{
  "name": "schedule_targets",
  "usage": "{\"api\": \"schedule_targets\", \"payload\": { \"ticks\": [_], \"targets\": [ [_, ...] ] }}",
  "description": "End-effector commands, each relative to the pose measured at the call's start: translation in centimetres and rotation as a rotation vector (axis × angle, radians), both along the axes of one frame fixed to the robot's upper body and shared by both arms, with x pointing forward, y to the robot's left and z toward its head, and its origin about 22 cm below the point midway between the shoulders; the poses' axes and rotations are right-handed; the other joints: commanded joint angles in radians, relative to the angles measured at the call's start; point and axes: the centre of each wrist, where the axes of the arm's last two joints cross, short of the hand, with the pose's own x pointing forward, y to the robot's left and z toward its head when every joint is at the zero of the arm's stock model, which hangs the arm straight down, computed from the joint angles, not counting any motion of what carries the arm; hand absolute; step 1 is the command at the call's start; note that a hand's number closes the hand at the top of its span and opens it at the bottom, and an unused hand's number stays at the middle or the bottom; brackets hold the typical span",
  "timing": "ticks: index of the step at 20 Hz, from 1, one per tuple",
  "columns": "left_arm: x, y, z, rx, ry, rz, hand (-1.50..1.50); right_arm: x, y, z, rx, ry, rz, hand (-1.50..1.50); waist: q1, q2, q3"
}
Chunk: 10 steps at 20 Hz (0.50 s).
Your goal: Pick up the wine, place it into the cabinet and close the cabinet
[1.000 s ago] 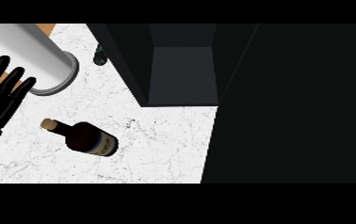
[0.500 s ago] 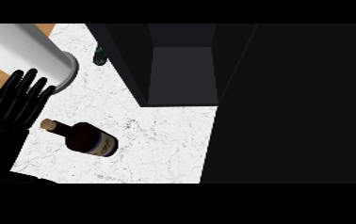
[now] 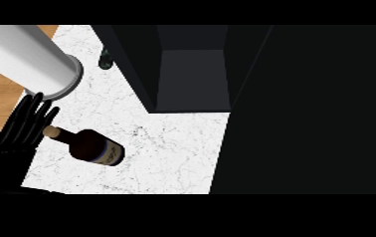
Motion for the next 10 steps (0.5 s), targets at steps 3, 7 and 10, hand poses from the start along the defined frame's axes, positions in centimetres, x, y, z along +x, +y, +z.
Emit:
{"api": "schedule_targets", "payload": {
  "ticks": [3, 7, 10],
  "targets": [
    [-0.4, 3.1, -4.0, -0.004, 0.025, 0.014, -1.5, -2.8, -1.5, 2.4, 0.009, -0.109, -0.072, -1.5, 0.001, 0.002, -0.001],
    [-0.3, 2.9, -5.2, 0.021, 0.052, 0.019, -1.5, -4.3, -2.7, 3.2, 0.013, -0.106, -0.056, -1.5, -0.01, 0.0, 0.0],
    [0.1, 1.5, -6.9, 0.035, 0.058, 0.008, -1.5, -4.1, -1.5, 2.3, 0.028, -0.095, -0.05, -1.5, -0.006, 0.0, 0.0]
  ]
}}
